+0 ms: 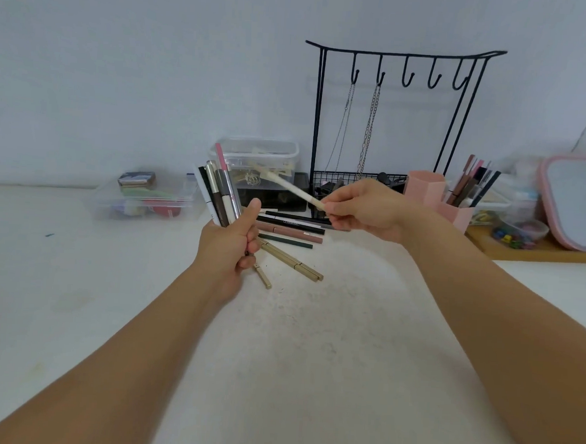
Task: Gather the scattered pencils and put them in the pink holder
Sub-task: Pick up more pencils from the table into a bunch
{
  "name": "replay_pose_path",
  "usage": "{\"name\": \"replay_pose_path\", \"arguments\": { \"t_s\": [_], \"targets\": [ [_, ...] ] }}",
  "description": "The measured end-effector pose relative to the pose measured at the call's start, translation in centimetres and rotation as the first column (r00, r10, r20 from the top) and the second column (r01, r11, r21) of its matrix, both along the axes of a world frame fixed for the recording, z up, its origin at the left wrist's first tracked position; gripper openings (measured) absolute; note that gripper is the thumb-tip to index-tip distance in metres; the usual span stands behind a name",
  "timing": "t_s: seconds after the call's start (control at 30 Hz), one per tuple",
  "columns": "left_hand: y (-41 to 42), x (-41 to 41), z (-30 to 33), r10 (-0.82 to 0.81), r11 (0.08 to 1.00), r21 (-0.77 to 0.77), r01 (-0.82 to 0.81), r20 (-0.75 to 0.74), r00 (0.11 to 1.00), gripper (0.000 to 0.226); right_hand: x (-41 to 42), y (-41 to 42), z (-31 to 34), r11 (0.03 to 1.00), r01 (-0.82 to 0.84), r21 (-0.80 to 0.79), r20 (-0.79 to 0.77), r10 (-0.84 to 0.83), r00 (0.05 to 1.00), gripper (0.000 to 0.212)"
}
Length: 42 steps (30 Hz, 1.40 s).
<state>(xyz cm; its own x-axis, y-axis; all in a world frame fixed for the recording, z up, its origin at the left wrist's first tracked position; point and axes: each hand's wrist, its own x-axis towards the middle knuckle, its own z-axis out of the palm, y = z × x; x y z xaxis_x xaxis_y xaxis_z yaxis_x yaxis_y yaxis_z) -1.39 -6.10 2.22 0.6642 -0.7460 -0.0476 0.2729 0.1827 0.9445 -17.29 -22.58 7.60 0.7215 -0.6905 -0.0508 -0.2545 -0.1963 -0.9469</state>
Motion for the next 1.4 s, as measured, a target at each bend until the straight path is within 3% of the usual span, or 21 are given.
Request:
{"name": "replay_pose_path", "arguments": {
  "t_s": [0.1,0.2,0.37,0.53,0.6,0.67,0.7,0.77,0.83,0.97,1.13,1.27,1.33,1.4],
  "targets": [
    [0.0,-0.3,0.0,-0.003,1.0,-0.01,0.003,0.028,1.0,0.038,0.7,1.1,0.2,0.972,-0.12,0.204,0.111,0.099,0.989,0.015],
    [0.2,-0.6,0.1,-0.029,0.998,-0.058,0.033,0.066,0.997,0.035,2.2,3.1,-0.6,0.936,-0.258,0.239,0.14,0.23,0.963,0.022],
    [0.5,-0.8,0.1,-0.002,1.0,-0.002,0.003,0.134,0.991,0.038,4.0,6.2,-2.3,0.907,-0.399,0.131,0.095,0.389,0.916,0.024],
    [0.3,-1.2,-0.2,0.035,0.995,0.085,-0.058,0.247,0.968,0.024,3.5,6.2,-1.3,0.93,-0.347,-0.12,-0.125,0.332,0.935,0.026],
    [0.1,-1.5,-0.3,0.017,0.995,0.093,-0.046,0.294,0.956,0.02,2.8,5.8,0.1,0.919,-0.333,-0.212,-0.209,0.29,0.934,0.04],
    [0.0,-1.9,-0.3,0.011,0.993,0.108,-0.049,0.329,0.944,0.017,2.2,5.6,1.5,0.929,-0.324,-0.179,-0.148,0.3,0.942,0.062],
    [0.0,-2.2,-0.2,0.002,0.99,0.129,-0.055,0.377,0.926,0.017,1.9,5.8,2.1,0.935,-0.336,-0.112,-0.079,0.329,0.941,0.063],
    [0.2,-3.0,-0.3,-0.045,0.981,0.183,-0.058,0.514,0.857,0.017,1.9,6.9,2.6,0.925,-0.379,0.019,0.08,0.377,0.923,0.037],
    [0.3,-3.8,-0.3,-0.073,0.98,0.192,-0.048,0.574,0.815,0.02,2.7,8.6,2.2,0.958,-0.287,0.014,0.178,0.281,0.943,0.018],
    [0.1,-5.3,0.3,-0.05,0.99,0.135,-0.03,0.551,0.833,0.019,3.5,10.1,0.8,0.999,-0.005,0.041,0.343,-0.01,0.939,0.007],
    [-2.0,-8.4,1.9,-0.186,0.973,0.227,0.052,0.622,0.761,0.013,0.3,8.7,1.1,0.986,0.159,0.055,0.431,-0.167,0.887,0.018],
    [-4.6,-11.3,2.5,-0.3,0.945,0.274,0.178,0.512,0.805,0.01,-2.9,5.8,1.1,0.923,0.299,0.241,0.495,-0.382,0.78,0.023],
    [-5.8,-12.7,2.1,-0.322,0.942,0.254,0.217,0.515,0.795,0.013,-4.6,4.3,0.8,0.892,0.403,0.207,0.515,-0.449,0.73,0.027],
    [-6.6,-13.6,1.3,-0.339,0.939,0.26,0.224,0.602,0.723,0.018,-6.2,3.5,0.2,0.865,0.495,0.083,0.513,-0.463,0.723,0.026]
  ]
}}
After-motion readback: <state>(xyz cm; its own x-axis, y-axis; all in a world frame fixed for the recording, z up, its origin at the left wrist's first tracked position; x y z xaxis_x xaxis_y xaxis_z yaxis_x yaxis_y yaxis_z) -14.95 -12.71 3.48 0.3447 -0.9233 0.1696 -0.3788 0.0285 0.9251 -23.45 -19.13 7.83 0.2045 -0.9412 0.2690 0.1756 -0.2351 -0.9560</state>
